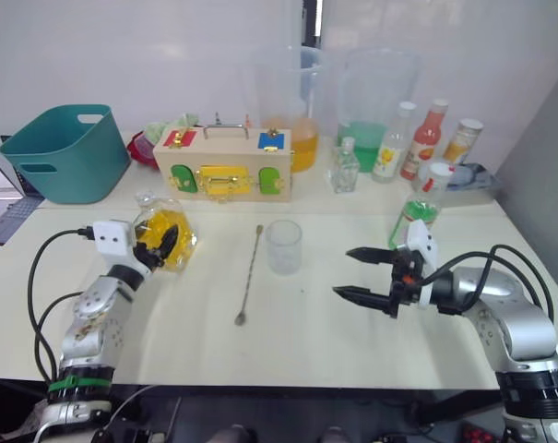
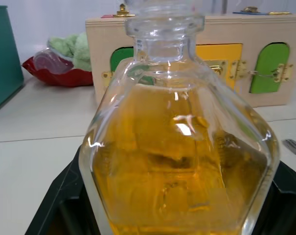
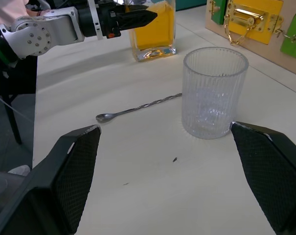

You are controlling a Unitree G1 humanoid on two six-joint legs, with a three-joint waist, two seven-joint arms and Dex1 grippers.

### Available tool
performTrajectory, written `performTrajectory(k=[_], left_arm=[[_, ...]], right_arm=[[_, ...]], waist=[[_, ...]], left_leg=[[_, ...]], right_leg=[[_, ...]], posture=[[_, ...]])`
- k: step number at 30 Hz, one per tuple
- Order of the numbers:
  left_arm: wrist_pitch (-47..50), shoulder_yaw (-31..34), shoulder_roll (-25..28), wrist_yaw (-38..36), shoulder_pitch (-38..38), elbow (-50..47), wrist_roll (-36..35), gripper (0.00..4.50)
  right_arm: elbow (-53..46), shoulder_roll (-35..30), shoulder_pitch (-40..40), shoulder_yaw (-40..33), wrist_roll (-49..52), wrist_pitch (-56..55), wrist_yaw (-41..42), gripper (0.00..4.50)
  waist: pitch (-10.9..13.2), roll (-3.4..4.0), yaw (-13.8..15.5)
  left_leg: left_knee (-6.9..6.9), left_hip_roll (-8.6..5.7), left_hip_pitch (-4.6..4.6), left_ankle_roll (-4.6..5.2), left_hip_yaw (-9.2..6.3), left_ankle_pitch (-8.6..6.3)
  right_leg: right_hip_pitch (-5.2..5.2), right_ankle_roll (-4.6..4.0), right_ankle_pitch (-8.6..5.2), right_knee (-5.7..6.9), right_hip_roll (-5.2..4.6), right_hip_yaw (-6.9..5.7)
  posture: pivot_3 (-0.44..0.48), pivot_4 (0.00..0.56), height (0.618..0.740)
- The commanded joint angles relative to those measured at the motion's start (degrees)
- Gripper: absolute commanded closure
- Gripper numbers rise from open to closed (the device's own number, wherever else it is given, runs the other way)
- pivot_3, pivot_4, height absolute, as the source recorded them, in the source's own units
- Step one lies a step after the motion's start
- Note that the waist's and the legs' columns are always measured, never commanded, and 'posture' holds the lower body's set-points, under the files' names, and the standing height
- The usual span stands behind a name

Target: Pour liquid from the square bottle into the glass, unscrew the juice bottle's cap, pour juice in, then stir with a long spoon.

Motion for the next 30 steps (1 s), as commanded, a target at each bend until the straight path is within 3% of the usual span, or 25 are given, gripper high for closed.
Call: performTrajectory(k=[1,7,14,22,30], left_arm=[[1.6,2.9,3.8,-5.2,1.5,-13.3,-6.6,1.71],[11.4,-0.6,10.5,-17.4,6.4,-25.3,-16.2,1.71],[14.5,-9.2,11.3,-24.9,4.8,-29.4,-16.8,1.71],[14.8,-18.0,9.2,-31.9,-1.0,-24.9,-14.9,1.71],[8.0,-24.2,3.0,-39.7,-7.9,-12.7,-9.8,1.71]], right_arm=[[-0.3,-0.1,-1.5,-0.7,1.0,-0.3,0.8,0.00],[2.1,0.2,-3.4,0.6,0.1,-1.0,2.3,0.00],[4.7,0.0,-4.9,-0.3,-0.3,-2.4,3.1,0.00],[3.4,-2.7,-2.2,-3.7,-0.4,-2.4,1.5,0.00],[-3.2,-4.4,4.6,-9.6,2.0,0.2,-2.2,0.00]], waist=[[0.0,-0.08,-0.3],[0.1,-0.16,-0.4],[0.1,-0.14,-0.3],[0.1,-0.13,-0.3],[0.1,-0.13,-0.4]], left_leg=[[0.00,0.02,-0.15,-0.01,0.00,0.00],[0.02,0.03,-0.28,-0.13,0.01,0.08],[0.02,0.04,-0.27,-0.13,0.03,0.09],[0.02,0.03,-0.27,-0.12,0.05,0.09],[0.14,0.03,-0.27,-0.08,0.09,0.07]], right_leg=[[-0.17,-0.03,0.02,0.04,0.00,0.01],[-0.31,-0.05,0.07,0.06,0.03,0.01],[-0.28,-0.05,0.07,0.03,0.04,0.02],[-0.29,-0.04,0.07,0.08,0.05,0.03],[-0.26,-0.04,0.08,0.09,0.05,0.04]], posture=[[0.000,0.150,0.740],[0.000,0.150,0.740],[0.000,0.150,0.740],[0.000,0.150,0.740],[0.000,0.150,0.740]])
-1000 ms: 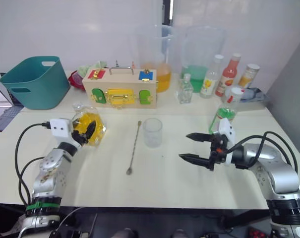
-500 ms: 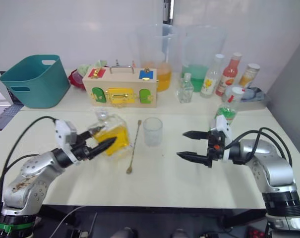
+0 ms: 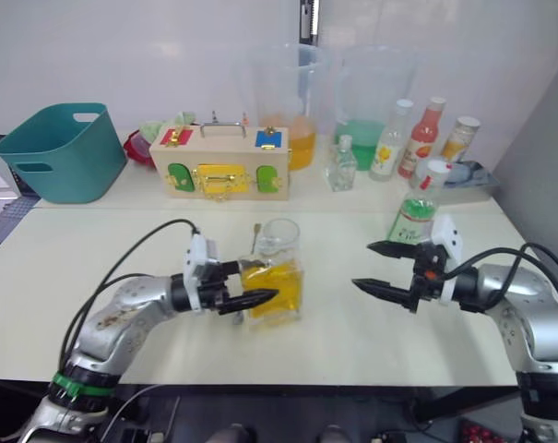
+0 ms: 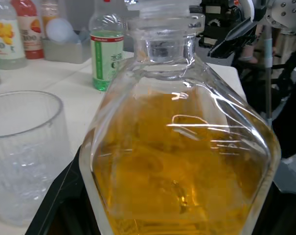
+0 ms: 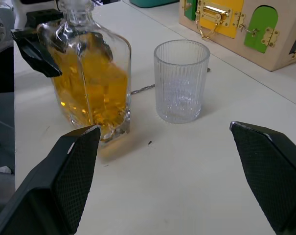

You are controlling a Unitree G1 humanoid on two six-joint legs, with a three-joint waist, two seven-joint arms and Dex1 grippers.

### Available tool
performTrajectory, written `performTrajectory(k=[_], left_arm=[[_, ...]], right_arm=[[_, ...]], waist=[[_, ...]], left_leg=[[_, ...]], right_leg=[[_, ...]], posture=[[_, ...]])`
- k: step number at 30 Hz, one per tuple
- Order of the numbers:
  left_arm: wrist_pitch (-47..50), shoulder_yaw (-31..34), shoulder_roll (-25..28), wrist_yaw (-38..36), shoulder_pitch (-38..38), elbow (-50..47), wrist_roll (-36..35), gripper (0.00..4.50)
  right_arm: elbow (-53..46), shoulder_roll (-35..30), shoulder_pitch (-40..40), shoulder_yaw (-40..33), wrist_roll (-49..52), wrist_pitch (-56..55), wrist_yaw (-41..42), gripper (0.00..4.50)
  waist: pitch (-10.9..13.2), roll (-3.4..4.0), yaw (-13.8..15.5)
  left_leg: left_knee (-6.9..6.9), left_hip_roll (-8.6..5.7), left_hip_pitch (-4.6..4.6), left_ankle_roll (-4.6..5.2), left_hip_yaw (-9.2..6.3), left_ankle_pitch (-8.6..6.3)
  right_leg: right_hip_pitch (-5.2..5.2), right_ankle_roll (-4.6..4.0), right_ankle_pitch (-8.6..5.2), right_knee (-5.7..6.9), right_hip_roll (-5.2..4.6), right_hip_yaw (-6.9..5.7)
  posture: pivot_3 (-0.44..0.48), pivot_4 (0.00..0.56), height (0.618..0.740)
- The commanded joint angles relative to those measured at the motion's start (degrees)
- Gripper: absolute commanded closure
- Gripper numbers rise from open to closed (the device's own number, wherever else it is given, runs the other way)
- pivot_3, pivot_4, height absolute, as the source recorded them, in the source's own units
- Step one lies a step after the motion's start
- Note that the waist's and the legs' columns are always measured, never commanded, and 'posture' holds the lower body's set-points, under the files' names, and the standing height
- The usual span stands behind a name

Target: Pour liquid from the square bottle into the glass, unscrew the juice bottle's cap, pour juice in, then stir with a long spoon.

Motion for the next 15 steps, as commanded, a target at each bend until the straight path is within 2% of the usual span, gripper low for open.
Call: performTrajectory(k=[1,10,15], left_arm=[[-7.1,-0.7,-2.6,-3.5,-4.7,3.0,2.1,1.71],[-15.3,-3.6,-6.8,-10.6,-10.3,15.0,7.4,1.71],[-14.7,-3.1,-6.5,-11.8,-11.3,17.6,8.8,1.71]], right_arm=[[-4.4,-1.2,2.5,-4.5,2.1,1.0,-1.6,0.00],[-8.6,-1.6,7.6,-8.3,3.7,2.2,-4.1,0.00],[-9.5,-1.7,8.2,-8.8,4.0,2.6,-4.6,0.00]], waist=[[0.0,0.00,0.1],[0.0,0.00,0.0],[0.0,0.00,0.0]], left_leg=[[0.01,0.00,0.00,0.01,0.00,0.00],[0.22,-0.03,0.00,0.07,0.02,-0.04],[0.29,-0.04,0.01,0.08,0.01,-0.04]], right_leg=[[0.00,0.00,0.00,0.01,0.00,0.00],[0.00,0.01,0.00,0.31,-0.01,0.03],[0.03,0.03,0.00,0.33,-0.01,0.03]], posture=[[0.000,0.150,0.740],[0.000,0.150,0.740],[0.000,0.150,0.740]])
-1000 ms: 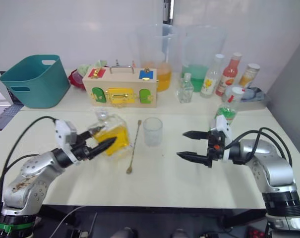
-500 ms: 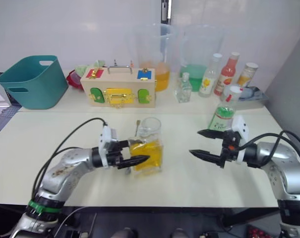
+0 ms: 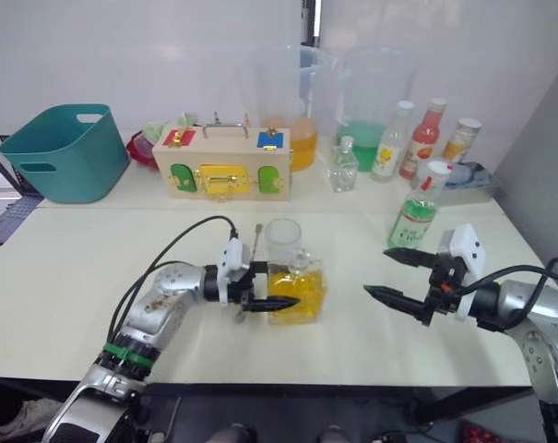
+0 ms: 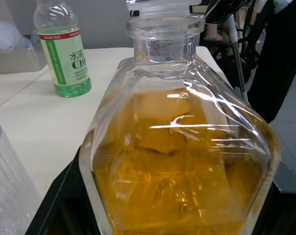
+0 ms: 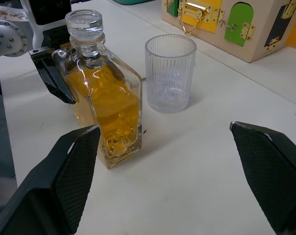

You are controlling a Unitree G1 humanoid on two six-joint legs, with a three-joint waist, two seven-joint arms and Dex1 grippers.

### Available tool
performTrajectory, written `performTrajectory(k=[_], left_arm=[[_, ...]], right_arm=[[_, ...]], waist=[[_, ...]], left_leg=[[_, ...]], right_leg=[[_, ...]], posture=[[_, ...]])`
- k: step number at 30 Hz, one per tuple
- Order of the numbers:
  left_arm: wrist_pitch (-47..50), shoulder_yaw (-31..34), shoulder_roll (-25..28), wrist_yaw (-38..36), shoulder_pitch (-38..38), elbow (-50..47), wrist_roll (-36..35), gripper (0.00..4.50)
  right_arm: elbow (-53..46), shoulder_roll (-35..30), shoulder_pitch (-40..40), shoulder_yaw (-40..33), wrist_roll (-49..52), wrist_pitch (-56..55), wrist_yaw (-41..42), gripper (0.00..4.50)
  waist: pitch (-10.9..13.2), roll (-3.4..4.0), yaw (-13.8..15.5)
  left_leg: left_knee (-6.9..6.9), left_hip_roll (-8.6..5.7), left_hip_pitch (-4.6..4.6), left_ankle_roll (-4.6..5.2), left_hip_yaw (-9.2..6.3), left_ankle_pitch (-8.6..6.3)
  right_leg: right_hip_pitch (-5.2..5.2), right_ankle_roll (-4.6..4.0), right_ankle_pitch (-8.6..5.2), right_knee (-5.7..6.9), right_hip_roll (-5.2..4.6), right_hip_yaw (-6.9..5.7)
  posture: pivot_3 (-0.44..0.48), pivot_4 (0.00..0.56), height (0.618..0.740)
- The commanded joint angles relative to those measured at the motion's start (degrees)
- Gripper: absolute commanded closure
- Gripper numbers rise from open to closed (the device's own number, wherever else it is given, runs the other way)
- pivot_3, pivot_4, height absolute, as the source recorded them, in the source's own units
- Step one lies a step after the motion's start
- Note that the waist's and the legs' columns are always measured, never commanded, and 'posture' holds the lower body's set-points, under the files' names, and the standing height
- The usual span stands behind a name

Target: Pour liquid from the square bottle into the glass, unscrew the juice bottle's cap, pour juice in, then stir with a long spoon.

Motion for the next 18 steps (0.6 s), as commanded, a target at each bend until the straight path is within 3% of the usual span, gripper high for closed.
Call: performTrajectory(k=[1,4,6,8,18], left_arm=[[0.4,1.2,0.0,-1.1,-1.7,-1.4,-1.0,1.71],[2.4,1.9,0.4,-1.3,-1.4,-2.4,-1.9,1.71],[4.0,2.4,0.8,0.3,-0.5,-4.4,-1.7,0.68],[5.8,2.8,1.2,1.7,0.3,-6.4,-1.7,0.05],[18.7,4.6,5.4,8.1,4.3,-19.7,-3.6,0.02]], right_arm=[[-2.0,-0.9,-0.1,-2.3,1.7,0.0,-0.4,0.00],[-2.2,-0.8,-0.3,-2.0,1.7,0.1,-0.6,0.00],[-2.1,-0.9,-0.7,-1.5,1.9,0.2,-0.3,0.00],[-1.9,-0.9,-1.1,-0.9,1.9,0.3,0.0,0.00],[1.2,-0.1,-4.6,3.4,1.1,-0.5,2.3,0.00]], waist=[[0.0,0.00,0.0],[0.0,0.00,-0.2],[0.0,0.00,-0.2],[0.0,0.01,-0.2],[0.0,0.01,-0.1]], left_leg=[[0.01,0.00,0.00,0.00,-0.01,0.00],[0.01,0.01,0.02,0.00,-0.01,0.00],[0.01,0.01,0.03,0.00,-0.01,0.00],[0.01,0.01,0.03,0.00,-0.01,0.00],[0.02,0.02,0.08,0.00,-0.01,0.00]], right_leg=[[0.00,0.00,0.00,0.01,0.00,0.00],[0.00,0.00,0.00,0.05,0.00,0.00],[-0.01,0.00,0.00,0.06,0.00,0.00],[0.00,0.00,0.00,0.06,0.00,0.00],[0.03,0.00,0.00,0.07,0.01,0.01]], posture=[[0.000,0.150,0.740],[0.000,0.150,0.740],[0.000,0.150,0.740],[0.000,0.150,0.740],[0.000,0.150,0.740]])
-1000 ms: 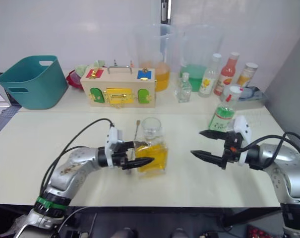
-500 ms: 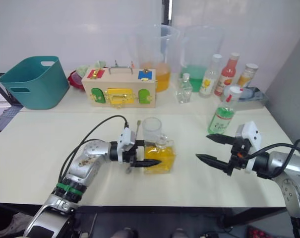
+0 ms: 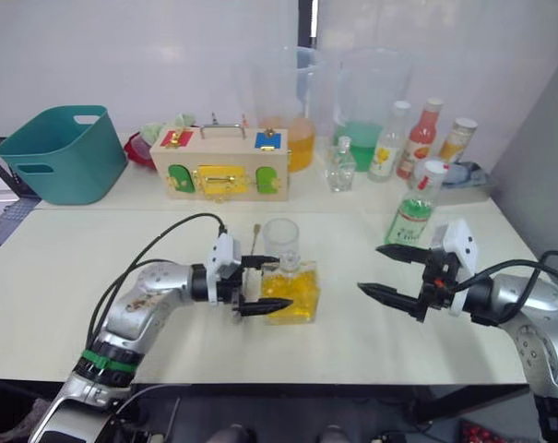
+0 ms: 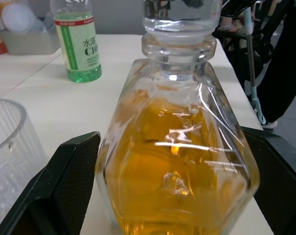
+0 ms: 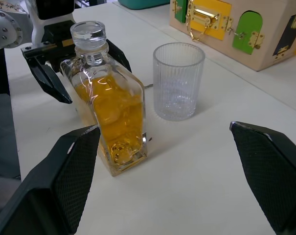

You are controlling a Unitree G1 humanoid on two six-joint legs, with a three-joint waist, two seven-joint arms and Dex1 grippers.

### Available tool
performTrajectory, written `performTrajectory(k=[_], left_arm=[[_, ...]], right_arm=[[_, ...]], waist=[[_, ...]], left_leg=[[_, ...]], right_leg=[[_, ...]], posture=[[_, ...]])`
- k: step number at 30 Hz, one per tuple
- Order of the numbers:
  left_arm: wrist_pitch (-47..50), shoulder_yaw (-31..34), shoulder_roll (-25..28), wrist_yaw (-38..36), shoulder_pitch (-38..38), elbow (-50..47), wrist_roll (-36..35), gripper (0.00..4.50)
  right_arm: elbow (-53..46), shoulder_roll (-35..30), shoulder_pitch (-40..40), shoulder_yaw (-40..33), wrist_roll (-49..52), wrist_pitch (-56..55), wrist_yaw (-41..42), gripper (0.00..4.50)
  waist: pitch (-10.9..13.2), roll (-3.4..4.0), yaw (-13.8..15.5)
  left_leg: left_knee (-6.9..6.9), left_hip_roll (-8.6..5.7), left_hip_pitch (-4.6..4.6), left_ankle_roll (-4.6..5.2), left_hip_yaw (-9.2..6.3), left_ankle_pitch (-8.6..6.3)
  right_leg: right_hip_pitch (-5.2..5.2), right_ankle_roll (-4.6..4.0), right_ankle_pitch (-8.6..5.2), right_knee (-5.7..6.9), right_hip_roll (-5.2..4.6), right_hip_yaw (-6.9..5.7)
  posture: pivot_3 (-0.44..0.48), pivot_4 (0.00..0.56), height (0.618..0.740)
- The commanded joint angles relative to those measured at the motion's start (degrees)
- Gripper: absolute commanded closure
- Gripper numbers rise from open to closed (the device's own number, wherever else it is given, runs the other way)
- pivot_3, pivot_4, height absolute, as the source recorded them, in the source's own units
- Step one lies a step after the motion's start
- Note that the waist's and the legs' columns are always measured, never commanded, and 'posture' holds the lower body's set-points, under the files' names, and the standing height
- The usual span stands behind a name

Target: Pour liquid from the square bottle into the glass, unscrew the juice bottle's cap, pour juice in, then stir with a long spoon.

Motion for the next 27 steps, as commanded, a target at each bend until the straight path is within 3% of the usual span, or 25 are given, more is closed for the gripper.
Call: performTrajectory(k=[1,11,27], left_arm=[[4.5,2.0,0.9,2.8,0.5,-6.1,-2.5,0.02],[13.0,1.0,1.8,9.8,3.3,-14.9,-2.7,0.02],[9.5,-2.4,-1.5,11.3,1.6,-12.2,-1.0,0.02]], right_arm=[[0.8,-0.1,-1.9,0.5,0.5,-1.1,1.3,0.00],[4.6,0.4,-5.8,3.6,-0.6,-2.3,3.5,0.00],[3.8,0.7,-5.5,3.8,-0.5,-1.7,2.7,0.00]], waist=[[0.0,0.00,0.0],[0.0,0.00,0.0],[0.0,0.00,0.1]], left_leg=[[0.00,0.00,0.00,0.00,0.00,0.00],[0.00,0.01,0.01,0.00,0.02,0.00],[0.00,-0.01,0.01,0.00,0.03,0.00]], right_leg=[[0.00,0.00,0.00,0.00,0.00,0.00],[0.00,0.00,0.00,-0.01,0.00,0.03],[0.01,0.00,0.00,-0.02,0.00,0.03]], posture=[[0.000,0.150,0.740],[0.000,0.150,0.740],[0.000,0.150,0.740]])
